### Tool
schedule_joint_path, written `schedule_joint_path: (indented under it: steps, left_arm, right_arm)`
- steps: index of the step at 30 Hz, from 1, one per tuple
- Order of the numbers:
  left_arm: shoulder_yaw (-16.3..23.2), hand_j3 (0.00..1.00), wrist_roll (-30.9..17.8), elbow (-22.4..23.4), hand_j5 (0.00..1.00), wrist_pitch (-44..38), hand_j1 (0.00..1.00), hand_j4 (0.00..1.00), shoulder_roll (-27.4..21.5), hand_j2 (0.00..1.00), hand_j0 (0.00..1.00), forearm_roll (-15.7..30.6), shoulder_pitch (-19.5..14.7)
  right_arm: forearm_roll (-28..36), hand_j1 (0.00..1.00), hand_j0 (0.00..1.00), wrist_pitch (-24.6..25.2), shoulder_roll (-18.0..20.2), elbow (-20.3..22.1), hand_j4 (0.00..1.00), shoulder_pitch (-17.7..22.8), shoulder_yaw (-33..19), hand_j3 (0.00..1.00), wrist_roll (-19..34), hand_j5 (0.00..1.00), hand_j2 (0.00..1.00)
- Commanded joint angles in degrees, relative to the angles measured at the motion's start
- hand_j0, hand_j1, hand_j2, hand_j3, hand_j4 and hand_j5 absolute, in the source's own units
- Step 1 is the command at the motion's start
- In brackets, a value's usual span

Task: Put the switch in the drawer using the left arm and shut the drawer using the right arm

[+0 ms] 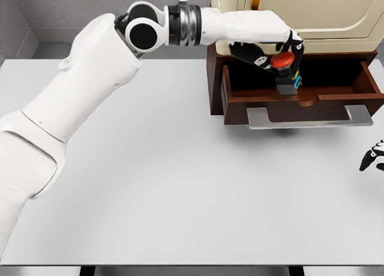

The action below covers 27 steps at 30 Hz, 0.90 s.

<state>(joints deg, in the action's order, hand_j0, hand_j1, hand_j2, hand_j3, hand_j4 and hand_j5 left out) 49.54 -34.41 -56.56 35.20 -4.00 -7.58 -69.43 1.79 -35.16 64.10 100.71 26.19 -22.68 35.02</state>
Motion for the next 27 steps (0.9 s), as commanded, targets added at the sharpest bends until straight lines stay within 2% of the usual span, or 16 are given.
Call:
schedule_joint_path:
  steps: [1, 3, 6, 10, 15, 17, 19, 27]
  left_arm:
    - [-0.06, 0.41, 0.39, 1.36, 0.41, -0.2, 0.41, 0.41, 1.36, 0.41, 0.41, 0.11, 0.0]
    - [-0.15, 0.42, 0.39, 3.38, 0.42, -0.2, 0.42, 0.42, 2.33, 0.42, 0.42, 0.02, -0.26]
    - [0.03, 0.44, 0.39, 4.0, 0.44, -0.2, 0.44, 0.44, 2.5, 0.44, 0.44, -0.06, -0.18]
    - [-0.06, 0.54, 0.39, 4.08, 0.54, -0.2, 0.54, 0.54, 2.41, 0.54, 0.54, -0.06, -0.18]
    - [-0.06, 0.9, 0.39, 5.49, 0.9, -0.2, 0.9, 0.9, 2.5, 0.9, 0.9, 0.55, -0.18]
    - [-0.15, 0.97, 0.39, 6.81, 0.97, -0.2, 0.97, 0.97, 2.5, 0.97, 0.97, 0.55, -0.18]
    - [-0.15, 1.0, 0.39, 7.51, 1.0, -0.2, 1.0, 1.0, 2.5, 1.0, 1.0, 0.55, -0.26]
    - [-0.23, 1.0, 0.39, 6.72, 1.0, -0.2, 1.0, 1.0, 2.33, 1.0, 1.0, 0.73, -0.53]
  right_arm:
    - [0.32, 0.5, 0.5, 0.16, 0.06, 0.02, 0.5, 0.0, 0.01, 0.5, -0.02, 0.5, 0.5]
    - [0.41, 0.5, 0.5, 0.16, 0.06, 0.02, 0.5, 0.0, 0.01, 0.5, -0.02, 0.5, 0.5]
    - [0.32, 0.5, 0.5, 0.16, 0.06, 0.02, 0.5, 0.0, 0.01, 0.5, -0.02, 0.5, 0.5]
    - [0.32, 0.5, 0.5, 0.16, 0.06, 0.02, 0.5, 0.0, 0.01, 0.5, -0.02, 0.5, 0.5]
    - [0.32, 0.5, 0.5, 0.16, 0.15, 0.02, 0.5, 0.0, 0.1, 0.5, -0.02, 0.5, 0.5]
    - [0.32, 0.5, 0.5, 0.16, 0.15, 0.02, 0.5, 0.0, 0.1, 0.5, -0.02, 0.5, 0.5]
    - [0.32, 0.5, 0.5, 0.16, 0.06, 0.02, 0.5, 0.0, 0.1, 0.5, -0.02, 0.5, 0.5]
    - [0.23, 0.5, 0.5, 0.16, 0.15, 0.02, 0.5, 0.18, 0.18, 0.5, -0.02, 0.5, 0.5]
